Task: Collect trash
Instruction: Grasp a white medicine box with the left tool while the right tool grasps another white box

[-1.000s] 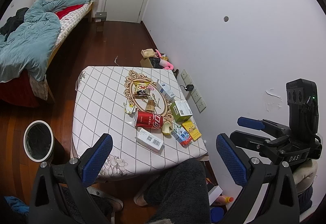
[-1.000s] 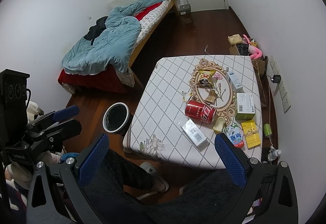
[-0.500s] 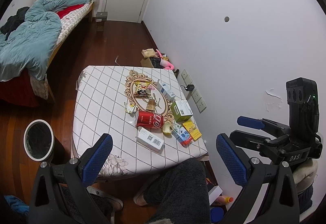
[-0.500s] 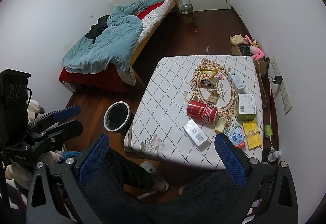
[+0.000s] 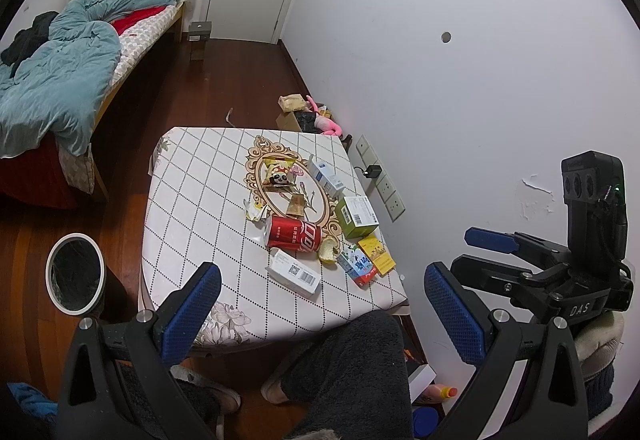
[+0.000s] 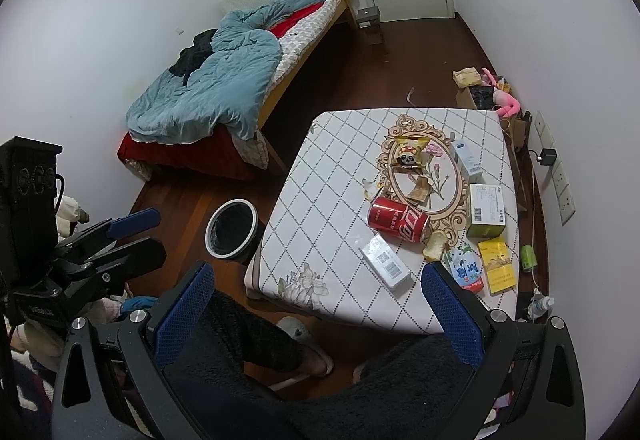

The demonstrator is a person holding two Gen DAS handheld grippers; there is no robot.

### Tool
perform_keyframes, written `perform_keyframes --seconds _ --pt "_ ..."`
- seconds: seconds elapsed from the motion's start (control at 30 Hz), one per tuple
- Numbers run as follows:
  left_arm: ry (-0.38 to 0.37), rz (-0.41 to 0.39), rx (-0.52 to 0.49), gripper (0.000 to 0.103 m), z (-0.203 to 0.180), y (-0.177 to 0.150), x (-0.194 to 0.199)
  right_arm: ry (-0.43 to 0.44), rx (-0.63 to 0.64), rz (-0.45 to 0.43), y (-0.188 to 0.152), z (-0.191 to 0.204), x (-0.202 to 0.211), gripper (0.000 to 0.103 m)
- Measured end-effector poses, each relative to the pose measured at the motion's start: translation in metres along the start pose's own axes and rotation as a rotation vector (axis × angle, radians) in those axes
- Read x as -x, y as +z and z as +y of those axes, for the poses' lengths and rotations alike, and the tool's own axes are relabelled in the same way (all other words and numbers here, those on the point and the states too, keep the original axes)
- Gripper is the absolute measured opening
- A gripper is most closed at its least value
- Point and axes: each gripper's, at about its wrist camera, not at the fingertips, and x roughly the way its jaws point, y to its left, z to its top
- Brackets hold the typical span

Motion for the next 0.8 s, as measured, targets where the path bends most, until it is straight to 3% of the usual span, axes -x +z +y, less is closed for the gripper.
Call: perform_keyframes --seconds 0.07,0.13,0.27,0.37,0.6,0.8 --pt "0.006 0.001 0.002 0.103 0.000 0.000 -0.001 0.003 -0.001 -0.002 0.001 -0.001 0.000 0.103" --pt "0.062 0.001 0.002 0.103 0.000 0.000 -0.007 -0.001 -0.019 -0.011 0.001 -0.006 0.000 0.103" --pt "0.312 -0.014 -0.025 0.103 0.007 0.002 -0.041 -0.089 -0.085 -0.024 0.003 -0.025 -0.010 0.103" --pt "0.502 0.016 -0.026 0.103 0.026 -0.001 -0.096 -0.162 -0.165 -0.006 0.003 -0.057 -0.034 0.103" --pt "0.575 0.279 0.089 0.103 0.083 -0.023 -0.231 -0.317 -0.335 0.101 0.012 -0.167 -0.138 0.103" --pt "0.606 0.410 0.157 0.103 0.106 -0.032 -0.299 -0.426 -0.354 0.227 0.036 -0.239 -0.225 0.100"
